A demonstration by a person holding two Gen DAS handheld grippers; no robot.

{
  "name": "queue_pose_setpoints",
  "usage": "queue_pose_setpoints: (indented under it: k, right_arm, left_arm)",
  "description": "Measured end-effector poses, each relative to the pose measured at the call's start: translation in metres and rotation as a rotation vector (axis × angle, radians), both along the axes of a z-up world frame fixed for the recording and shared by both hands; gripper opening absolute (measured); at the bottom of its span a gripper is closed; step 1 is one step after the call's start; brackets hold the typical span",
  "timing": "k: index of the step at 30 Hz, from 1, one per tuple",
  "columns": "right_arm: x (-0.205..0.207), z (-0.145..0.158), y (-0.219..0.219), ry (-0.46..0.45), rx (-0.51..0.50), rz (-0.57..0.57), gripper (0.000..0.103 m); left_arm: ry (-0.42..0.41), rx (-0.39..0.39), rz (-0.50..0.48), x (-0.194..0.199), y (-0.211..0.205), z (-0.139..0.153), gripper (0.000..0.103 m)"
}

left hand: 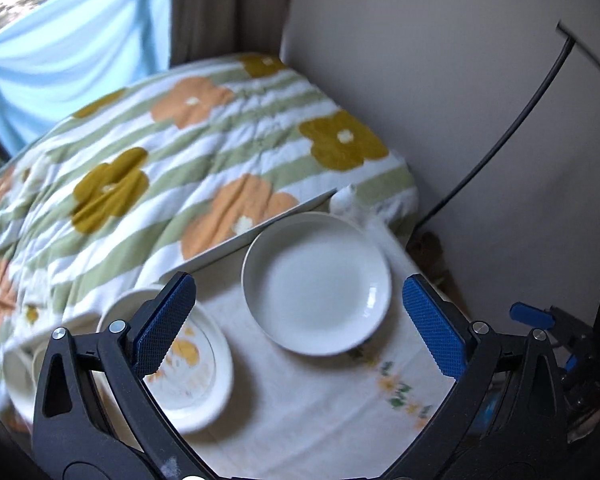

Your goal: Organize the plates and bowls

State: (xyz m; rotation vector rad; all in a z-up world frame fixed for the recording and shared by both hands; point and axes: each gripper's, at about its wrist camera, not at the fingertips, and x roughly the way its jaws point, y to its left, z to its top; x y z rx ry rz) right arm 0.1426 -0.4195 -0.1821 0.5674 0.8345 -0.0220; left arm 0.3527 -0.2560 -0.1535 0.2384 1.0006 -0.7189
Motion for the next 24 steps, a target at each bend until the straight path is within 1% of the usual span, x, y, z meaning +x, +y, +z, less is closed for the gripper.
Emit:
queue_pose_setpoints:
  k: [1, 3, 5, 6, 7, 8, 9, 10, 11, 15, 17, 19, 20, 22, 24]
  right_arm:
    - [0.007, -0.009, -0.001, 0.021, 0.009, -0.018, 0.103]
    - [0.019, -0.026, -0.003, 0.058, 0.033, -0.051, 0.103]
    - [0.030, -0.040, -0.004, 0.093, 0.042, -0.085, 0.102]
    - [0.038, -0.051, -0.003, 0.123, 0.038, -0.102, 0.096]
    - [0.045, -0.060, -0.003, 0.146, 0.033, -0.113, 0.086]
    - [0.051, -0.067, -0.004, 0.164, 0.037, -0.120, 0.082]
    - [0.057, -0.076, -0.004, 0.182, 0.051, -0.125, 0.076]
    - [0.062, -0.083, -0.005, 0.192, 0.066, -0.134, 0.071]
    - [0.066, -0.089, -0.005, 0.201, 0.076, -0.140, 0.070]
    - [0.081, -0.104, -0.005, 0.229, 0.073, -0.157, 0.058]
    - [0.085, -0.107, -0.005, 0.234, 0.064, -0.174, 0.054]
    - [0.089, -0.111, -0.006, 0.238, 0.051, -0.187, 0.049]
    - [0.091, -0.112, -0.007, 0.240, 0.047, -0.192, 0.047]
    - [0.094, -0.116, -0.008, 0.245, 0.040, -0.204, 0.041]
    - [0.096, -0.119, -0.008, 0.253, 0.039, -0.211, 0.034]
  left_arm:
    - [0.022, 0.010, -0.018, 0.011, -0.006, -0.012, 0.096]
    - [0.081, 0.035, -0.056, 0.037, -0.016, -0.043, 0.081]
    - [0.111, 0.059, -0.064, 0.049, -0.017, -0.068, 0.073]
    - [0.134, 0.076, -0.075, 0.058, -0.021, -0.083, 0.066]
    - [0.149, 0.088, -0.083, 0.064, -0.022, -0.095, 0.063]
    - [0.161, 0.099, -0.090, 0.067, -0.023, -0.105, 0.056]
    - [0.170, 0.106, -0.096, 0.070, -0.024, -0.112, 0.051]
    - [0.181, 0.111, -0.103, 0.074, -0.025, -0.120, 0.050]
    - [0.191, 0.113, -0.107, 0.077, -0.025, -0.126, 0.049]
    - [0.215, 0.121, -0.122, 0.085, -0.024, -0.142, 0.037]
    - [0.211, 0.130, -0.128, 0.089, -0.025, -0.149, 0.033]
    - [0.219, 0.134, -0.139, 0.091, -0.027, -0.155, 0.029]
    - [0.223, 0.133, -0.143, 0.093, -0.028, -0.157, 0.027]
    - [0.230, 0.132, -0.149, 0.095, -0.030, -0.161, 0.024]
    - [0.231, 0.134, -0.147, 0.097, -0.032, -0.165, 0.017]
